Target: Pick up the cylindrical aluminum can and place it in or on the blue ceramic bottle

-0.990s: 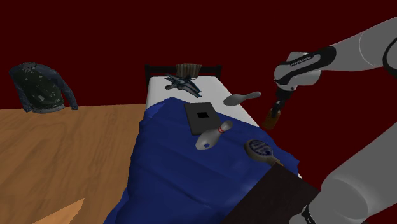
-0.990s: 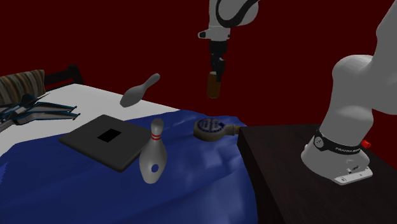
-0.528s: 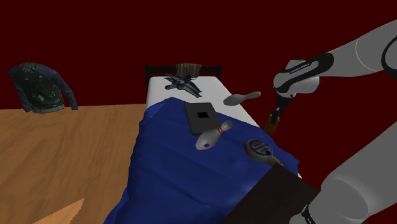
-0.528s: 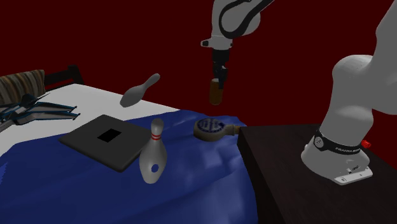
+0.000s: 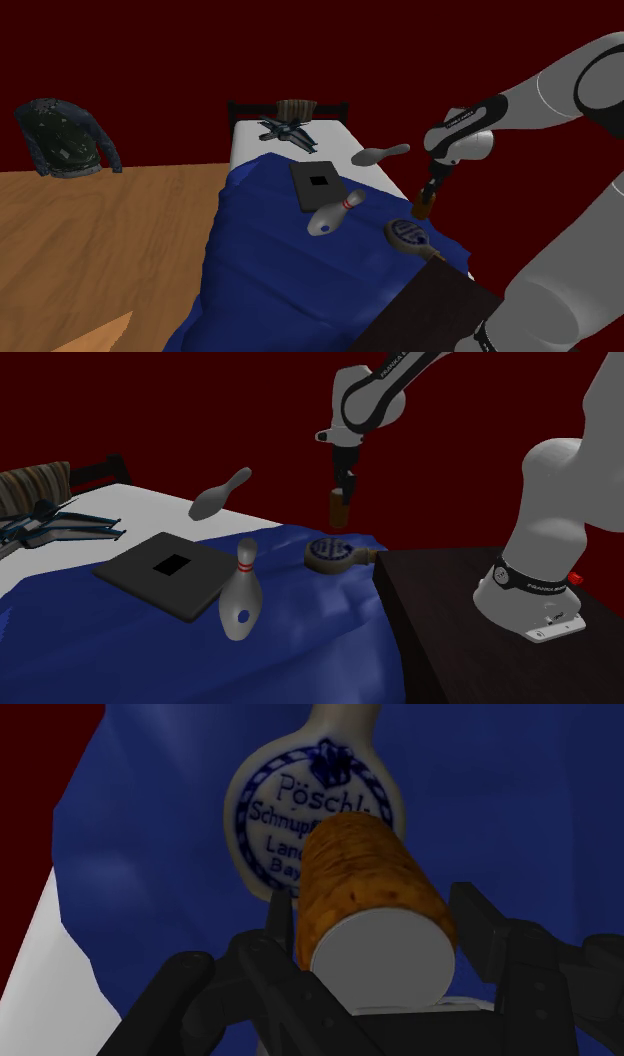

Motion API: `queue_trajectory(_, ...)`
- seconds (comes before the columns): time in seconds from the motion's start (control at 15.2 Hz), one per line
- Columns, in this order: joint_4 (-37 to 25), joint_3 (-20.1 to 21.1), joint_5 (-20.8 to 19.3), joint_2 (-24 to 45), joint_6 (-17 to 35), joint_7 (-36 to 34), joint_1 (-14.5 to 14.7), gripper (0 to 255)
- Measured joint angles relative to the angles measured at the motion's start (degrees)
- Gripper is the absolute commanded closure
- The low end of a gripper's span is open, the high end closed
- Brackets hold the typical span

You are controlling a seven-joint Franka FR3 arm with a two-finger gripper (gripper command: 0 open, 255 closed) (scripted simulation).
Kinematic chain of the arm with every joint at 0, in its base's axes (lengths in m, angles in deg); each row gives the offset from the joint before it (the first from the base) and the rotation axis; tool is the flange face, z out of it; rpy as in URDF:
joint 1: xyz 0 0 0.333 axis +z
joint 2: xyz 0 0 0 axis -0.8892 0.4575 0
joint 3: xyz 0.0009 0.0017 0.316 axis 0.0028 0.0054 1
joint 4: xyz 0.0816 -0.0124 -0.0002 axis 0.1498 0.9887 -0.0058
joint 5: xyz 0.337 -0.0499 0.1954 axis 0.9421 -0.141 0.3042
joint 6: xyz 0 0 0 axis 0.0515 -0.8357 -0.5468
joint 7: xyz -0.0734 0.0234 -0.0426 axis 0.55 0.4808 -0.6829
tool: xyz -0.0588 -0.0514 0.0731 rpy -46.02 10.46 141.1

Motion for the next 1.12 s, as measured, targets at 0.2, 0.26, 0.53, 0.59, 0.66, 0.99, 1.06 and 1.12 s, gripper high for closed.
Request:
queue_trajectory(0.2, 0.6, -0.1, 1.2, 1.9, 2.3, 1.0, 0.0, 255)
queue_trajectory(0.26, 0.9, -0.1, 1.5, 2.4, 3.1, 1.2, 0.0, 255)
queue_trajectory(0.53, 1.4, 0.0, 2.6, 3.9, 4.9, 1.9, 0.1, 255)
queue_trajectory(0.59, 1.3, 0.0, 2.6, 4.0, 5.0, 1.9, 0.1, 255)
queue_trajectory(0.66, 1.3, 0.0, 2.7, 4.1, 5.0, 1.9, 0.1, 255)
queue_trajectory(0.99, 1.3, 0.0, 2.7, 4.1, 5.1, 2.0, 0.1, 0)
queue_trajectory(1.06, 1.3, 0.0, 2.7, 4.1, 5.1, 2.0, 0.1, 0)
queue_trajectory(1.12, 1.3, 0.0, 2.7, 4.1, 5.1, 2.0, 0.1, 0)
